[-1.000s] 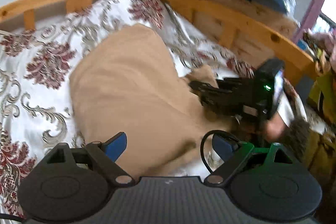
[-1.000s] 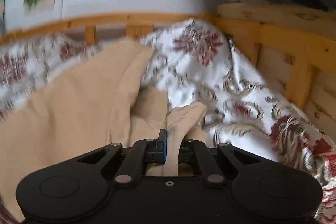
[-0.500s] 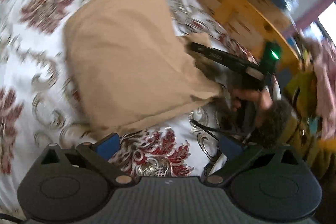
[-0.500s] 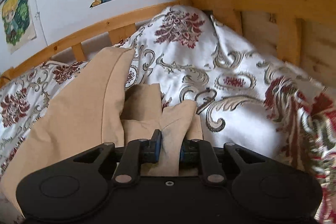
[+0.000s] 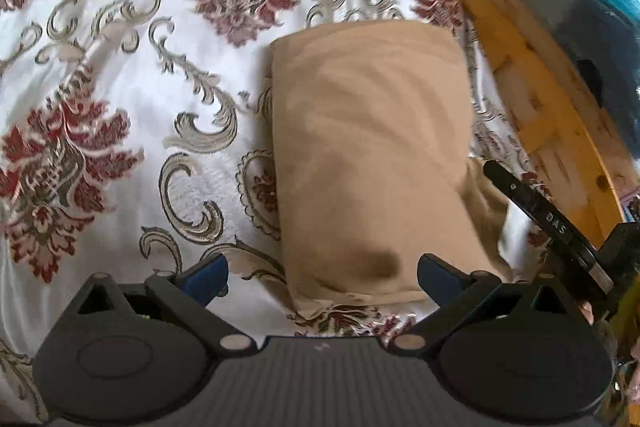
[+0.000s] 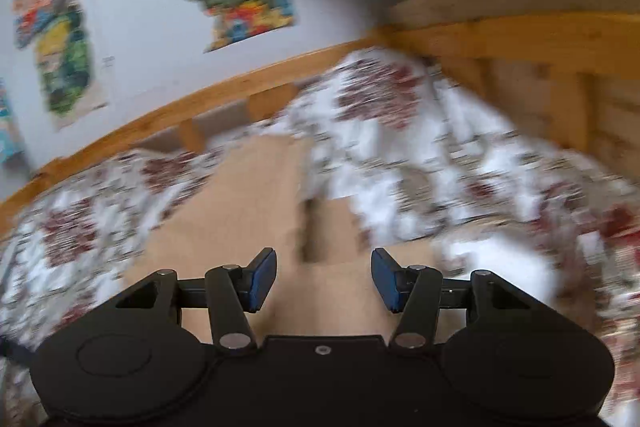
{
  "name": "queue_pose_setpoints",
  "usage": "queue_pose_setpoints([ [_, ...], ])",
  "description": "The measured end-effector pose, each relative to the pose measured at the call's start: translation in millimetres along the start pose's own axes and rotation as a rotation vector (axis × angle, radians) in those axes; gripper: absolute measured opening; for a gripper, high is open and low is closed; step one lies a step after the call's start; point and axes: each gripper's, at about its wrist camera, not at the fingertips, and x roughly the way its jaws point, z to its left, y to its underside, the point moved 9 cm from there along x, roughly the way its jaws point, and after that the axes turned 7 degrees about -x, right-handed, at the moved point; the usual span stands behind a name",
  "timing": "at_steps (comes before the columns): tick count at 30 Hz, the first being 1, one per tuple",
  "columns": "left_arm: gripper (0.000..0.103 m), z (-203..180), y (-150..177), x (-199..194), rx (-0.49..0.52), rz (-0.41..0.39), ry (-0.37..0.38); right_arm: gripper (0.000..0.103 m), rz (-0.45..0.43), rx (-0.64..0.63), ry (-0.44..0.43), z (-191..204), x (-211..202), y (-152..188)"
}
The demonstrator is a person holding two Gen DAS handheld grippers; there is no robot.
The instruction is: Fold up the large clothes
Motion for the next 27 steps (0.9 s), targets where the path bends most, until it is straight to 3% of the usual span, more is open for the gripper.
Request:
queue_pose_setpoints([
  [5,0.103,6.4,14.4,32.7,0.038,0.073,-0.058,0.053,0.202,-0.027,-0.023,16.5,26.2,34.2],
  [7,0.103,6.5,22.2,45.9,0.053,0.109,-0.066,0.04,0.224,-0.048,-0.006,21.4,27.0,41.7],
  [8,0.102,7.6,28.1,51.3,0.068,0.133,-0.097,0.025,0.228,-0.082,0.02,23.3,24.8,41.5],
  [10,0.102,10.9,37.9,59.5,0.169,0.15,-0.249,0.021,0.241,-0.112,0.061,25.5,15.0,39.2],
  [11,0.102,7.0,41.5,58.5,0.22,0.136,-0.267,0.021,0.257,-0.134,0.084,27.5,10.2,41.6],
  [12,0.102,2.3,44.2,56.0,0.251,0.123,-0.254,0.021,0.269,-0.157,0.1,29.3,10.2,45.8],
  [18,0.102,-18.7,56.9,34.3,0.258,0.144,-0.009,0.021,0.278,-0.22,0.116,22.7,21.0,62.9],
  [20,0.102,-25.2,55.0,17.4,0.285,0.11,0.058,0.021,0.27,-0.209,0.112,20.2,21.8,63.7],
  [23,0.102,-31.6,35.5,-5.4,0.278,-0.005,0.148,0.023,0.262,-0.222,0.12,22.9,20.4,62.8],
  [27,0.102,-26.0,-2.2,-1.4,0.256,-0.096,0.056,0.029,0.246,-0.238,0.127,25.7,17.2,59.0],
])
